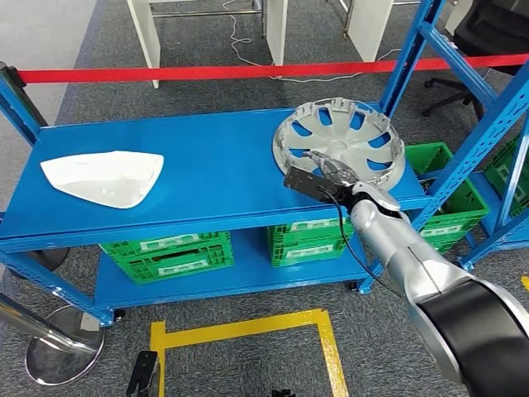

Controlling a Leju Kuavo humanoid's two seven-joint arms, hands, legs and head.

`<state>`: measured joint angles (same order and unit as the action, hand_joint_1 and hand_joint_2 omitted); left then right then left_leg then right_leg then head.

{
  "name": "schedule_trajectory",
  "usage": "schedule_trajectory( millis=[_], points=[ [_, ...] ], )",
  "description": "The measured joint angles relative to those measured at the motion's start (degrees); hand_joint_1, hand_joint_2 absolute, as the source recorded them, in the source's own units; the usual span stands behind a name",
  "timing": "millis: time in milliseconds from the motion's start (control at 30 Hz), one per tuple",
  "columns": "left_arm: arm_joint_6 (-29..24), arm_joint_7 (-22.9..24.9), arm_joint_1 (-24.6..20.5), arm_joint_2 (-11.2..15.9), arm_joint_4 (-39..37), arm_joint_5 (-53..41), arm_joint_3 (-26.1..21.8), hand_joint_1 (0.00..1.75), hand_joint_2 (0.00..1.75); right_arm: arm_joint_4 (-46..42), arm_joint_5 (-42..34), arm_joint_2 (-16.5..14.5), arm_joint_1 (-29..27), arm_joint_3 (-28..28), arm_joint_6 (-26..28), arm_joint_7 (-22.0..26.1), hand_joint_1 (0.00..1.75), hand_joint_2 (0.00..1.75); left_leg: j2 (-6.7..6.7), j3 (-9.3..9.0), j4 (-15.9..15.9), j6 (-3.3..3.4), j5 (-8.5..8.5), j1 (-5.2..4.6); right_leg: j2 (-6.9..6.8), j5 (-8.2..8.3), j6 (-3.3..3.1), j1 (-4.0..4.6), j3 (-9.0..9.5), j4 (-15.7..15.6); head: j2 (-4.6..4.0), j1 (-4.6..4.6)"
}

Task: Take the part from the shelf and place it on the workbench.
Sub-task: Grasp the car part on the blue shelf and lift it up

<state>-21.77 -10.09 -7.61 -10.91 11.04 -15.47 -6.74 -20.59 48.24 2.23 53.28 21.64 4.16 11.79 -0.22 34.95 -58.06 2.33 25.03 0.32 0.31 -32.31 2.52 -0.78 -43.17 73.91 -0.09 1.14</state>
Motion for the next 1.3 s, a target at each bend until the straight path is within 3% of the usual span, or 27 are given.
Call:
schedule_trajectory(
  millis=[33,100,167,267,333,433,467,500,533,633,700,767,833,867,933,967,1000,1033,1067,1133,1200,1300],
  points=[
    [-0.02,0.05,0.01,0.02,0.00,0.02,-0.02,0.00,0.00,0.13,0.18,0.00,-0.09,0.01,0.01,-0.19,0.00,1.75,-0.03,-0.01,-0.12,-0.08,0.08,0.02,-0.03,1.72,0.01,-0.02,1.00,-2.36,0.00,-0.01],
    [-0.02,0.12,-0.04,0.03,0.00,0.02,-0.04,0.00,0.00,0.27,0.72,0.00,0.03,0.07,0.05,-0.80,0.00,1.75,-0.06,0.07,-0.49,-0.49,0.41,-0.06,-0.18,5.24,-0.04,-0.01,4.80,-10.17,0.00,-0.01],
    [-0.04,0.19,-0.04,0.08,-0.01,0.00,-0.04,0.00,0.00,0.46,1.31,-0.01,0.09,0.16,0.08,-1.55,0.00,1.75,-0.08,0.31,-0.90,-1.00,0.63,-0.28,-0.19,6.26,-0.44,0.07,7.23,-14.69,0.00,-0.06],
    [-0.02,0.47,0.08,0.14,-0.02,-0.04,-0.04,0.00,0.00,0.86,2.23,0.03,-0.30,0.33,0.30,-2.63,0.00,1.75,-0.08,0.43,-1.07,-1.60,0.72,-0.30,-0.09,6.07,-1.42,0.14,7.48,-15.07,0.00,-0.06],
    [0.01,0.61,0.14,0.15,-0.02,-0.05,-0.04,0.00,0.00,1.03,2.75,0.07,-0.39,0.41,0.84,-3.10,0.00,1.75,-0.05,1.19,-3.04,-2.17,2.23,-0.21,-0.09,6.15,-2.14,-0.05,7.61,-15.19,0.00,-0.19],
    [0.03,0.64,0.21,0.16,-0.02,-0.11,-0.04,0.00,0.00,1.16,3.54,0.07,-0.68,0.55,2.38,-3.71,0.00,1.75,-0.01,5.89,-13.63,-2.78,7.33,-0.08,-0.08,6.07,-2.65,-0.13,7.78,-15.24,0.00,-0.35],
    [0.05,0.64,0.31,0.16,-0.02,-0.12,-0.04,0.00,0.00,1.20,3.83,0.07,-0.91,0.60,3.00,-3.92,0.00,1.75,-0.01,7.34,-16.63,-2.81,8.20,-0.06,-0.08,6.04,-2.68,-0.11,7.84,-15.23,0.00,-0.34],
    [0.08,0.64,0.40,0.17,-0.02,-0.11,-0.04,0.00,0.00,1.22,4.10,0.07,-1.15,0.65,3.71,-4.14,0.00,1.75,-0.01,7.94,-17.74,-2.77,7.98,-0.07,-0.07,5.99,-2.70,-0.10,7.91,-15.22,0.00,-0.35],
    [0.11,0.64,0.47,0.18,-0.02,-0.10,-0.05,0.00,0.00,1.22,4.38,0.07,-1.35,0.72,4.48,-4.29,0.00,1.75,-0.01,7.46,-16.48,-2.63,6.58,-0.07,-0.05,5.94,-2.69,-0.09,8.02,-15.22,0.00,-0.35],
    [0.13,0.63,0.46,0.19,-0.02,-0.07,-0.07,0.00,0.00,1.22,4.93,0.07,-1.48,0.89,6.96,-4.53,0.00,1.75,-0.02,2.49,-5.36,-1.77,0.80,-0.21,0.03,5.72,-2.39,0.03,8.31,-15.20,0.00,-0.32],
    [0.11,0.60,0.41,0.17,-0.02,-0.08,-0.07,0.00,0.00,1.23,5.05,0.07,-1.53,0.92,7.50,-4.54,0.00,1.75,-0.02,0.86,-1.53,-1.38,0.19,-0.40,0.07,5.76,-1.92,0.16,8.09,-15.24,0.00,-0.27],
    [-0.26,0.58,0.43,0.08,-0.02,-0.11,-0.09,0.00,0.00,1.25,5.37,0.07,-1.66,1.09,6.73,-4.58,0.00,1.75,-0.01,0.66,-0.83,-1.07,0.33,-0.38,0.07,5.85,-1.29,0.13,7.93,-15.45,0.00,-0.27],
    [-1.13,0.56,0.40,-0.22,-0.02,-0.14,-0.13,0.00,0.00,1.28,5.85,0.24,-1.62,1.34,5.53,-4.68,0.00,1.75,0.02,0.35,-0.25,-0.55,0.02,-0.16,0.02,4.80,-0.72,0.06,7.24,-14.28,0.00,-0.15],
    [-1.52,0.55,0.33,-0.46,-0.02,-0.16,-0.14,0.00,0.00,1.34,6.06,0.32,-1.57,1.46,4.96,-4.82,0.00,1.75,0.06,0.20,0.00,-0.29,-0.11,-0.02,0.01,3.45,-0.49,0.04,6.14,-12.02,0.00,-0.07],
    [-1.90,0.52,0.27,-0.91,-0.02,-0.22,-0.16,0.00,0.00,1.59,6.28,0.51,-1.66,1.64,3.74,-5.56,0.00,1.75,0.07,0.19,0.05,-0.05,-0.12,-0.01,0.00,0.06,-0.15,0.03,2.64,-4.54,0.00,0.04],
    [-1.93,0.51,0.30,-1.08,-0.02,-0.27,-0.16,0.00,0.00,1.78,6.36,0.65,-1.85,1.73,3.16,-6.06,0.00,1.75,0.06,0.18,0.03,0.00,-0.09,-0.02,0.00,-1.03,-0.01,0.03,0.94,-1.10,0.00,0.06],
    [-1.95,0.52,0.33,-1.19,-0.02,-0.35,-0.17,0.00,0.00,1.97,6.45,0.85,-2.03,1.81,2.62,-6.57,0.00,1.75,0.02,0.17,0.01,0.03,-0.07,-0.02,0.00,-1.12,0.07,0.03,0.02,0.58,0.00,0.08],
    [-1.85,0.52,0.36,-1.26,-0.02,-0.46,-0.18,0.00,0.00,2.13,6.61,1.06,-2.13,1.89,2.18,-6.98,0.00,1.75,-0.01,0.16,-0.04,0.02,-0.06,-0.02,-0.02,-0.15,0.09,0.02,0.15,0.03,0.00,0.10],
    [-1.60,0.53,0.34,-1.29,-0.02,-0.57,-0.19,0.00,0.00,2.24,6.80,1.25,-2.09,1.98,1.80,-7.34,0.00,1.75,-0.04,0.13,-0.12,-0.04,-0.01,-0.01,-0.06,1.69,0.06,0.01,1.37,-2.74,0.00,0.12],
    [-0.72,0.54,0.21,-1.24,-0.02,-0.87,-0.19,0.00,0.00,2.38,7.13,1.51,-1.69,2.17,1.12,-7.98,0.00,1.75,-0.05,0.20,-0.45,-0.39,0.23,-0.13,-0.18,5.14,-0.13,0.05,5.34,-10.74,0.00,0.13],
    [-0.03,0.57,0.08,-1.04,-0.02,-1.08,-0.19,0.00,0.00,2.49,7.30,1.71,-1.32,2.31,0.65,-8.40,0.00,1.75,-0.05,0.39,-0.74,-0.94,0.34,-0.36,-0.18,6.11,-0.59,0.15,7.75,-15.08,0.00,0.06],
    [0.18,0.68,0.06,-0.67,-0.02,-1.15,-0.19,0.00,0.00,2.59,7.71,1.92,-1.16,2.44,0.11,-8.84,0.00,1.75,-0.05,0.41,-0.97,-1.60,0.49,-0.36,-0.11,6.05,-1.47,0.13,8.16,-15.50,0.00,0.00]
  ],
)
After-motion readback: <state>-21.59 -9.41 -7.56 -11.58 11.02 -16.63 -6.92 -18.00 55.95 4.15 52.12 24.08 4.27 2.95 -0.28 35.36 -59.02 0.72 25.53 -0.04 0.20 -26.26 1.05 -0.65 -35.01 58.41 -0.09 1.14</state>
